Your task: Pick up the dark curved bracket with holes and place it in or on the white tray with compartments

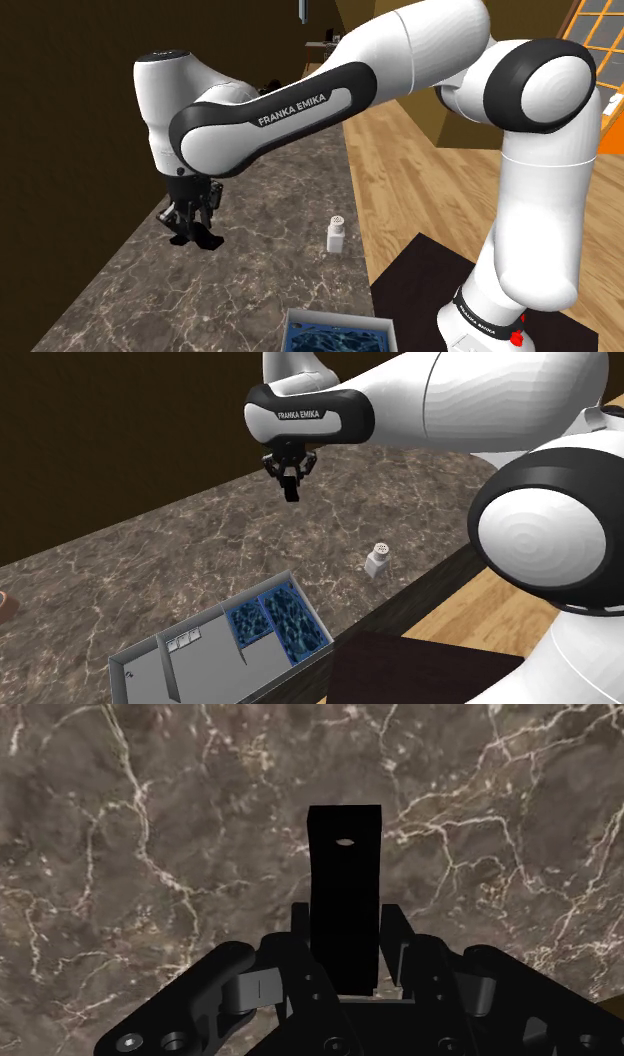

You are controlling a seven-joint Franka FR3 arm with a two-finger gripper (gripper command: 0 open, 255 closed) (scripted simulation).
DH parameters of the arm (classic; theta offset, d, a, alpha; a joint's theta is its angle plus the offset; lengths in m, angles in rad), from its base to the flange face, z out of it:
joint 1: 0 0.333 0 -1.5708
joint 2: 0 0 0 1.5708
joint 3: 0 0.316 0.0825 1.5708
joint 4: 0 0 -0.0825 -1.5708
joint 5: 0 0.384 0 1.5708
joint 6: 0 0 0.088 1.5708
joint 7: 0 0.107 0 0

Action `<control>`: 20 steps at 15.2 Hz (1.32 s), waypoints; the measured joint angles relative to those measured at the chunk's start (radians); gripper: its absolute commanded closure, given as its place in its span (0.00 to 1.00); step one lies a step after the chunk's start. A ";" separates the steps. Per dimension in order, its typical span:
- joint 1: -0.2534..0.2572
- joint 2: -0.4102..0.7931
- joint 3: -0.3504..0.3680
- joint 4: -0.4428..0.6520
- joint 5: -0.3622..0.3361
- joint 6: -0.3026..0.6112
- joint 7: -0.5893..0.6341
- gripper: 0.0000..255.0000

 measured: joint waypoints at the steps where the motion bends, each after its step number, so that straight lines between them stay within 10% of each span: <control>1: 0.000 -0.001 0.000 0.012 0.001 -0.012 -0.003 1.00; 10: 0.006 -0.014 0.007 0.116 0.013 -0.127 -0.011 1.00; 20: 0.013 -0.315 0.066 -0.189 0.171 -0.078 0.037 1.00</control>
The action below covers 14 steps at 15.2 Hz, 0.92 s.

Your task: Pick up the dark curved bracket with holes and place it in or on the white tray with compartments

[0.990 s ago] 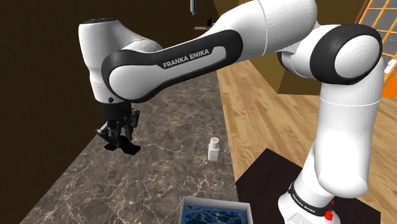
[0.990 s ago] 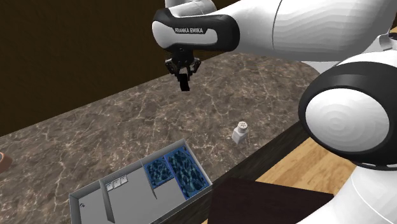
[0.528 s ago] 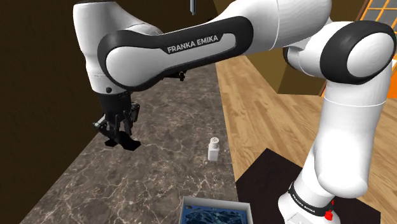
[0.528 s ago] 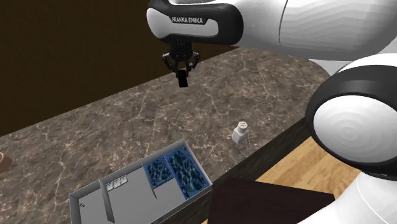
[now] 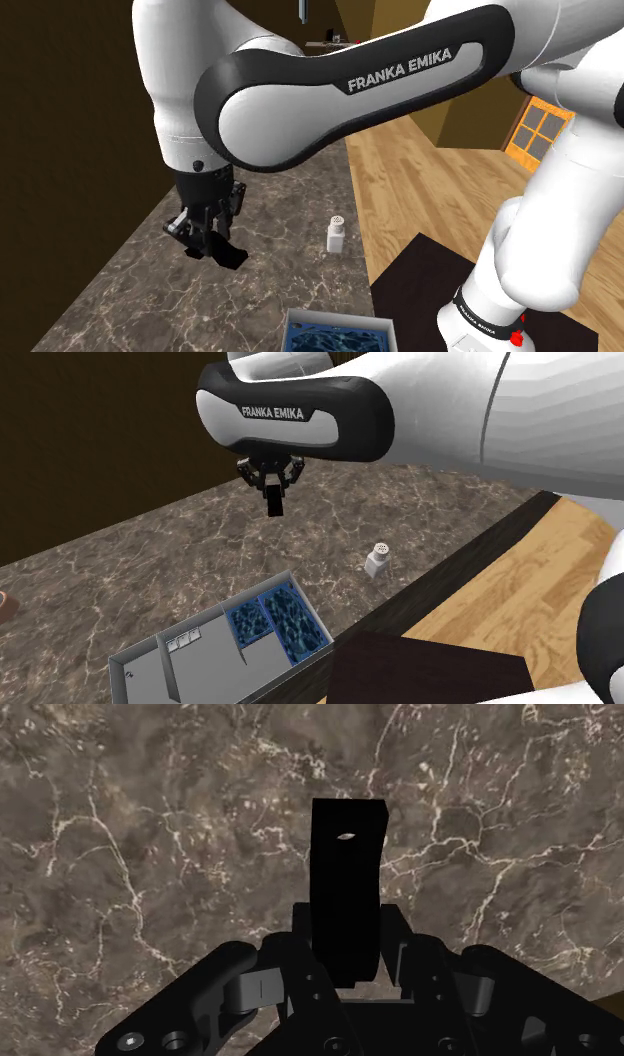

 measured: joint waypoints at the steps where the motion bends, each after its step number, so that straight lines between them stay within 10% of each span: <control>1: 0.006 -0.023 0.005 -0.028 0.013 0.010 0.007 1.00; 14: 0.140 -0.364 0.074 -0.287 0.224 -0.010 0.119 1.00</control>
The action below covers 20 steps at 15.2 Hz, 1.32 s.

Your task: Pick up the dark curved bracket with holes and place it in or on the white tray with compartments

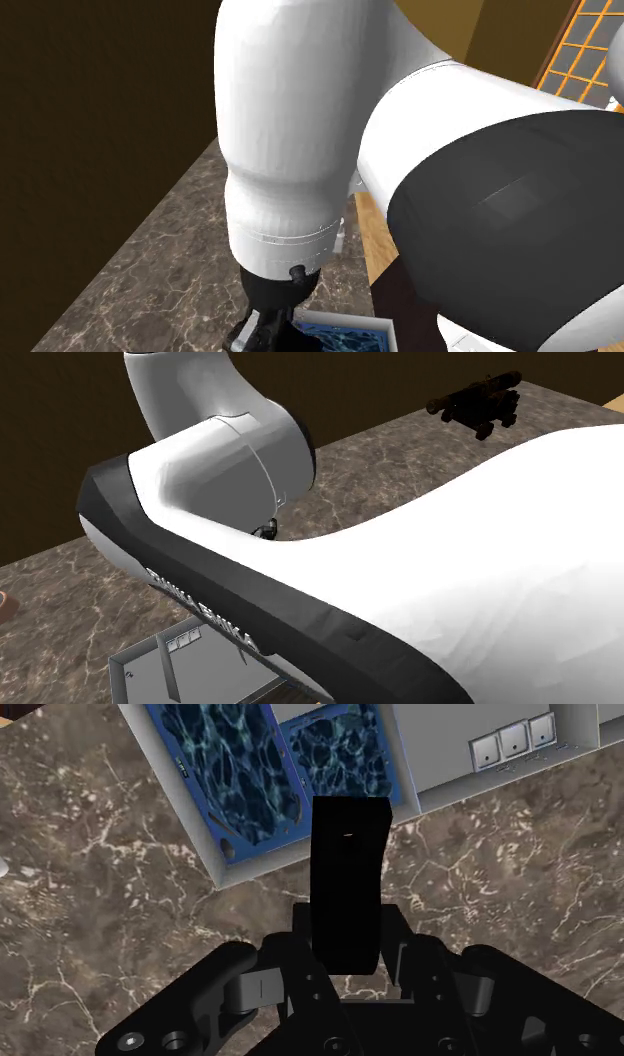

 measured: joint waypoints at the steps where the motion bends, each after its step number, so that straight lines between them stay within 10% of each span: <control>1: 0.014 -0.022 0.006 0.002 0.013 -0.018 0.016 1.00; 10: 0.129 -0.174 0.080 -0.042 0.121 -0.090 0.159 1.00; 20: 0.149 -0.181 0.132 -0.156 0.156 0.023 0.178 1.00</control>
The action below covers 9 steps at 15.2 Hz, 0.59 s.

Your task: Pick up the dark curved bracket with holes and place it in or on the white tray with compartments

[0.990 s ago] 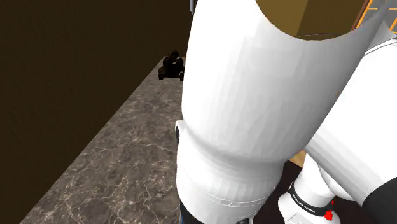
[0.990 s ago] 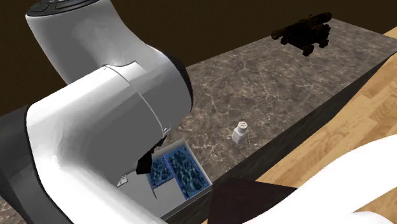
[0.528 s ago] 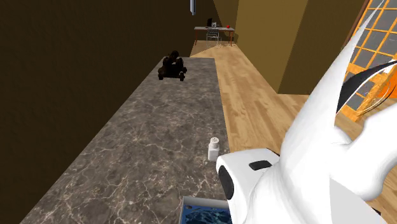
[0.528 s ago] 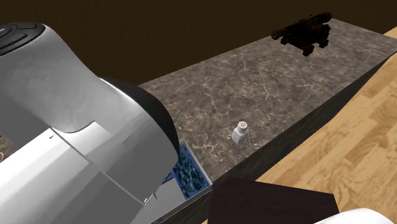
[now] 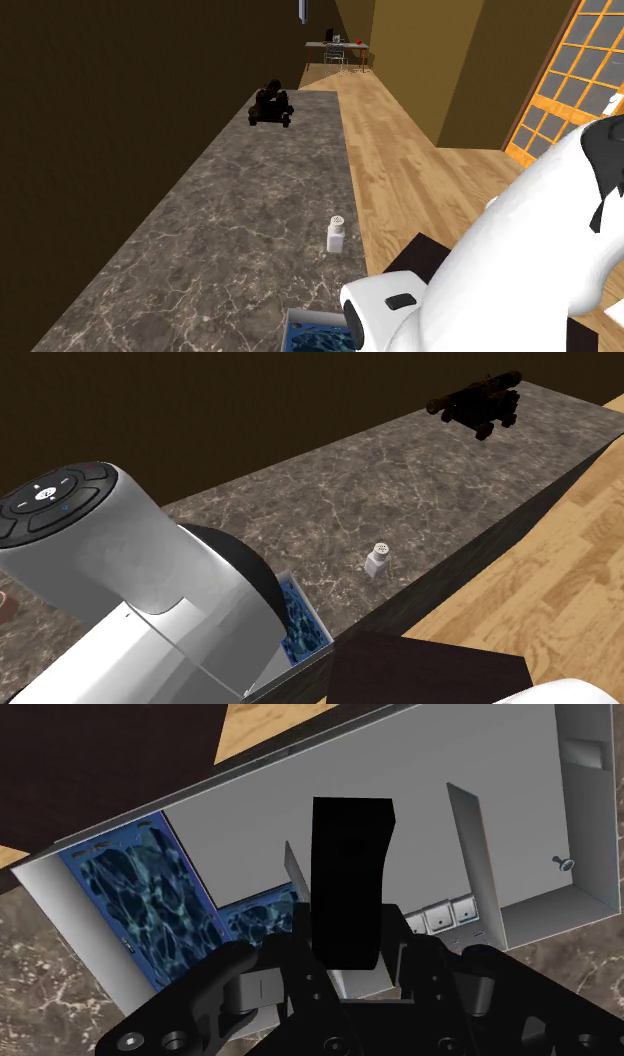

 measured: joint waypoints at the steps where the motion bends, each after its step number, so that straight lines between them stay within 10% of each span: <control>1: 0.002 0.000 0.003 -0.011 0.003 0.013 -0.001 1.00; 9: -0.007 0.028 0.048 -0.077 0.014 0.108 0.005 1.00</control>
